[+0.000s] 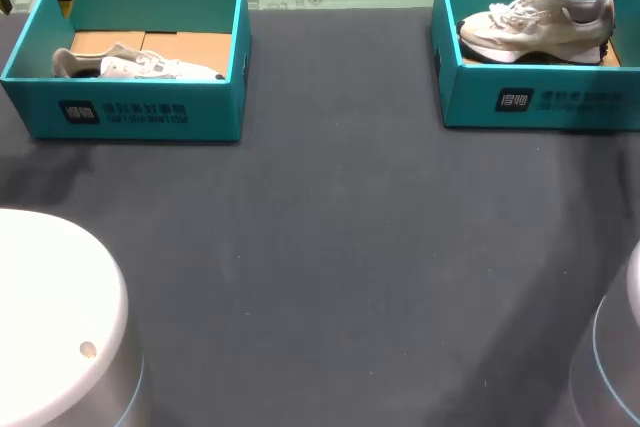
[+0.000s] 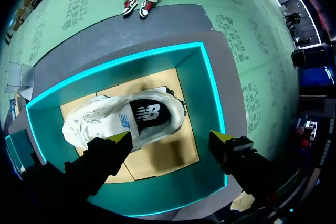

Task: Take the shoe out of the shoebox, open the shoe tongue, remove and reinsert the insole, then place the shoe into the shoebox

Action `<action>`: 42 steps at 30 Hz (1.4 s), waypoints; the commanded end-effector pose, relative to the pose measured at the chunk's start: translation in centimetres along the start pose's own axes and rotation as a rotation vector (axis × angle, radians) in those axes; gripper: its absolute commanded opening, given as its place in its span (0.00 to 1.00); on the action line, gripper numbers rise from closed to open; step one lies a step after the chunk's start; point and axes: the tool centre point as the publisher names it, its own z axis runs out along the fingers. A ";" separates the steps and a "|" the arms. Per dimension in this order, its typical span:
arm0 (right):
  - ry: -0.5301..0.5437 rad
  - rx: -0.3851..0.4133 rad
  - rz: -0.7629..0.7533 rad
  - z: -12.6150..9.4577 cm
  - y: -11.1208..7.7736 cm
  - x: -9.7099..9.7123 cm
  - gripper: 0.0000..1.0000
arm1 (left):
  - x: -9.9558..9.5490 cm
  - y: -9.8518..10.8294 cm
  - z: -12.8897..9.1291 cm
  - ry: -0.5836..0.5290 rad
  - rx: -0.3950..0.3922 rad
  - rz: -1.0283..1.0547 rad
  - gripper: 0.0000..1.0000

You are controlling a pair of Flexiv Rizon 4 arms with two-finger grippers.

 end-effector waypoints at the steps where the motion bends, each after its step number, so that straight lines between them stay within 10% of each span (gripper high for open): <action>1: 0.015 0.017 -0.005 0.9 0.5 -0.2 1.00 | 0.0 0.0 -0.1 0.002 0.000 0.000 1.00; 23: 0.070 0.015 -0.040 4.9 0.0 -0.8 0.74 | 0.0 0.0 -0.1 0.002 0.000 0.000 1.00; 42: 0.102 0.013 -0.041 7.2 1.1 -0.8 0.84 | 0.0 0.0 -0.1 0.002 0.000 0.000 1.00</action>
